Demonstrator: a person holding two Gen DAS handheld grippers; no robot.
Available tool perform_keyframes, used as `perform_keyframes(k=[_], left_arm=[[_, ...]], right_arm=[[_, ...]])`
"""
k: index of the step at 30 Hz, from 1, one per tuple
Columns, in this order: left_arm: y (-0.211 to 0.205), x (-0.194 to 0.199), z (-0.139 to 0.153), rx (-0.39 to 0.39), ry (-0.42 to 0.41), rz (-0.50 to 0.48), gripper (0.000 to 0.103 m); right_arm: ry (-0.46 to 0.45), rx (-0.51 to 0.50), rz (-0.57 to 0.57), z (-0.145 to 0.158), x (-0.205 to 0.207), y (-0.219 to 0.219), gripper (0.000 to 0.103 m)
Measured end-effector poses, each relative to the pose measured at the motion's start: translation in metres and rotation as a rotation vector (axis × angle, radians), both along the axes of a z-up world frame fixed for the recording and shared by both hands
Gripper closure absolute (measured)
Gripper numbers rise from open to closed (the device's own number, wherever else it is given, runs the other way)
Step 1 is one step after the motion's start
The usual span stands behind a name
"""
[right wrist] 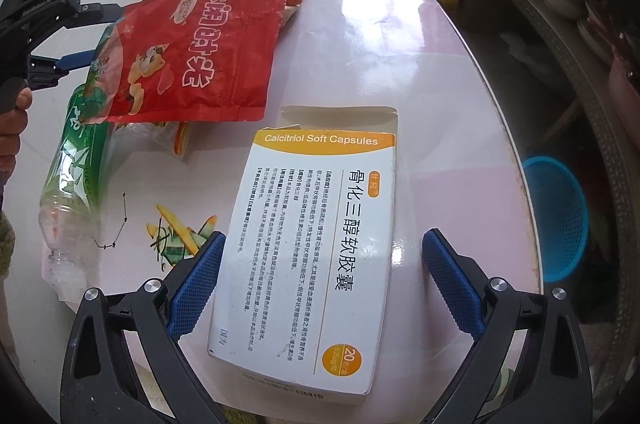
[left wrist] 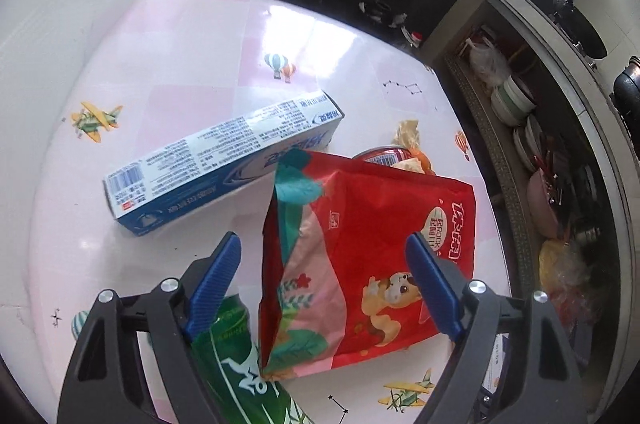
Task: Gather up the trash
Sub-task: 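Grasp the red snack bag with the left gripper while the right gripper approaches the white medicine box, then lift the red snack bag with the left gripper while the right gripper grasps the white medicine box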
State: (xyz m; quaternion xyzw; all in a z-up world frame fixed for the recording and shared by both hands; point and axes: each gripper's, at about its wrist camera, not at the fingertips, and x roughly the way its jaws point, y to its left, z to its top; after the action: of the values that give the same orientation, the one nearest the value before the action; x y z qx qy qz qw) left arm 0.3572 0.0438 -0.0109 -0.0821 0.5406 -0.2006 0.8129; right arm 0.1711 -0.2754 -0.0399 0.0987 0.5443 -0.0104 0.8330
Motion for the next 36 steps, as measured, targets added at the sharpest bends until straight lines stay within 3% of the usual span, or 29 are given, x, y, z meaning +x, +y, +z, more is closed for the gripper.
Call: perform_keyframes(k=[4,8,12,21,26,36], left_arm=[[0.0,0.011,-0.01,-0.02,0.055,-0.007,0.031],[0.0,0.015,-0.013,-0.02,0.067,0.0,0.049],[-0.001,0.009,-0.007,-0.014,0.033,0.001,0.069],[0.001,-0.016,0.022,-0.076,-0.059,-0.018,0.092],[0.003,-0.037,0.043,-0.148,-0.116,-0.028,0.098],[-0.002,-0.076,0.083,-0.338,-0.202,-0.072,0.1]], right_arm=[[-0.001,0.003,0.003,0.0,-0.002,-0.001,0.01],[-0.001,-0.004,0.008,-0.001,-0.004,0.001,0.01],[-0.002,-0.001,0.006,-0.001,-0.004,0.002,0.01],[-0.006,0.016,0.006,0.001,-0.007,0.001,0.01],[-0.01,0.026,-0.001,0.003,-0.007,-0.004,0.01],[-0.008,0.031,-0.003,0.003,-0.005,-0.011,0.028]])
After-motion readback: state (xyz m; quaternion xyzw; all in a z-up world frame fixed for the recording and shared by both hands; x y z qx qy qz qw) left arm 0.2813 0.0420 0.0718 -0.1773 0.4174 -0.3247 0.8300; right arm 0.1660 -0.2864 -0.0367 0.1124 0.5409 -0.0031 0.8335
